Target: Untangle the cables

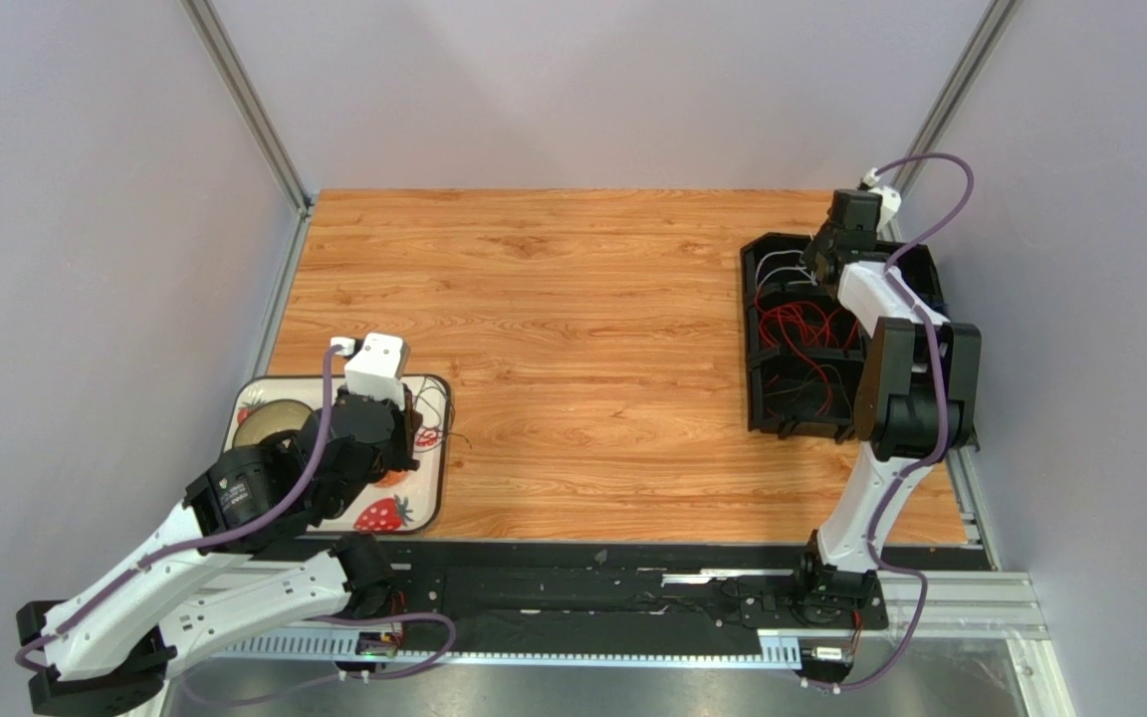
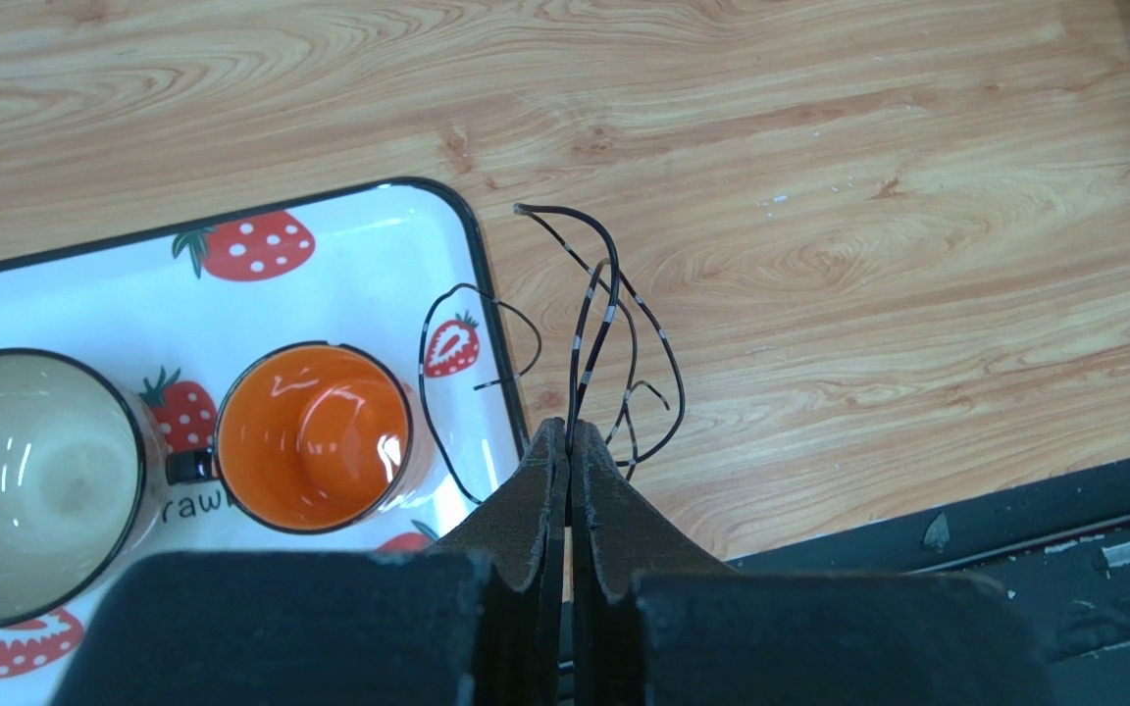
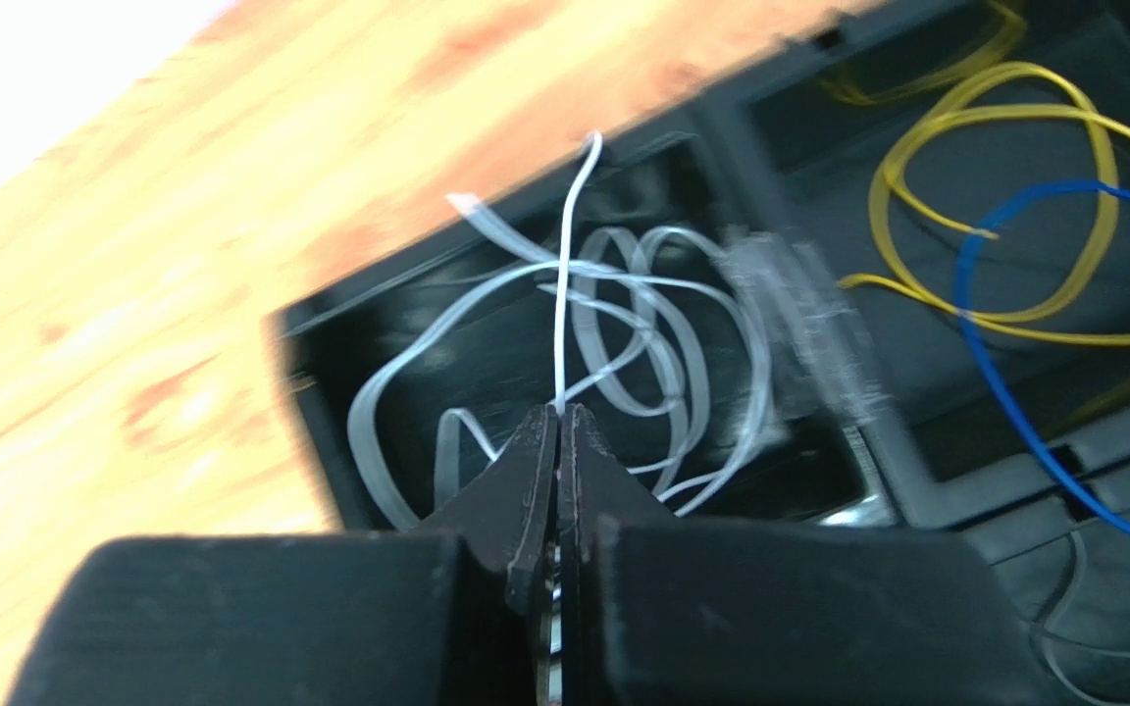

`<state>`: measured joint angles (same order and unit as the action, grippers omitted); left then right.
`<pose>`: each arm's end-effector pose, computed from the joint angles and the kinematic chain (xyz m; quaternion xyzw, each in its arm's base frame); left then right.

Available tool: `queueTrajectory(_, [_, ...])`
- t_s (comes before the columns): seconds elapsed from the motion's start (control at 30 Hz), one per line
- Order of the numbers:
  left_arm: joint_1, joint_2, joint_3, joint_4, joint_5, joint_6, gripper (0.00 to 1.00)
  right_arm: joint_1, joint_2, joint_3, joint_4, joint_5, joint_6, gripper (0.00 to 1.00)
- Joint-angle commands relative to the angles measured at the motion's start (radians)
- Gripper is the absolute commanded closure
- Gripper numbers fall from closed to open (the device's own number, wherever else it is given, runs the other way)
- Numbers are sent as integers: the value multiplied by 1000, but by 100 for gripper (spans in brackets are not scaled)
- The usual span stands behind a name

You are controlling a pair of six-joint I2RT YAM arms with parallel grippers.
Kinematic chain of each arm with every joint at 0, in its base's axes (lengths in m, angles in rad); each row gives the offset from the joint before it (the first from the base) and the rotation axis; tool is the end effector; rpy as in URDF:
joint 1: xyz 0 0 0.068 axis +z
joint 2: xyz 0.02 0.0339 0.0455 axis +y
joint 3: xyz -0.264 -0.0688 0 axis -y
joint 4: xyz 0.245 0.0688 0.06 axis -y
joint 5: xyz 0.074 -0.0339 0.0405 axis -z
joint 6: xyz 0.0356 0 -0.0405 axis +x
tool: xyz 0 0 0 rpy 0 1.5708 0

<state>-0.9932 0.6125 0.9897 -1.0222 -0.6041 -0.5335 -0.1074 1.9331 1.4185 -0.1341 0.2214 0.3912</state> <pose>0.0673 -0.0662 0.3492 0.0653 0.8621 -0.1024 0.4920 0.4396 -0.0553 0.2263 0.2672 0.8505 -0.0354 0.4517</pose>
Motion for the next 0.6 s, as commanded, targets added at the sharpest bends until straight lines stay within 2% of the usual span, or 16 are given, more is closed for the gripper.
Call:
queueTrajectory(0.0, [2,7,7,5,-9,-6,100,-2,-141,-19,152,-167,-40,100])
queueTrajectory(0.2, [2,4,7,5,-6,-5,100,-3,-206,-43,162,-241,-52,100])
queueTrajectory(0.57, [2,3,7,7,-6,-3,100,-5,-140,-59,93,-307,-14,100])
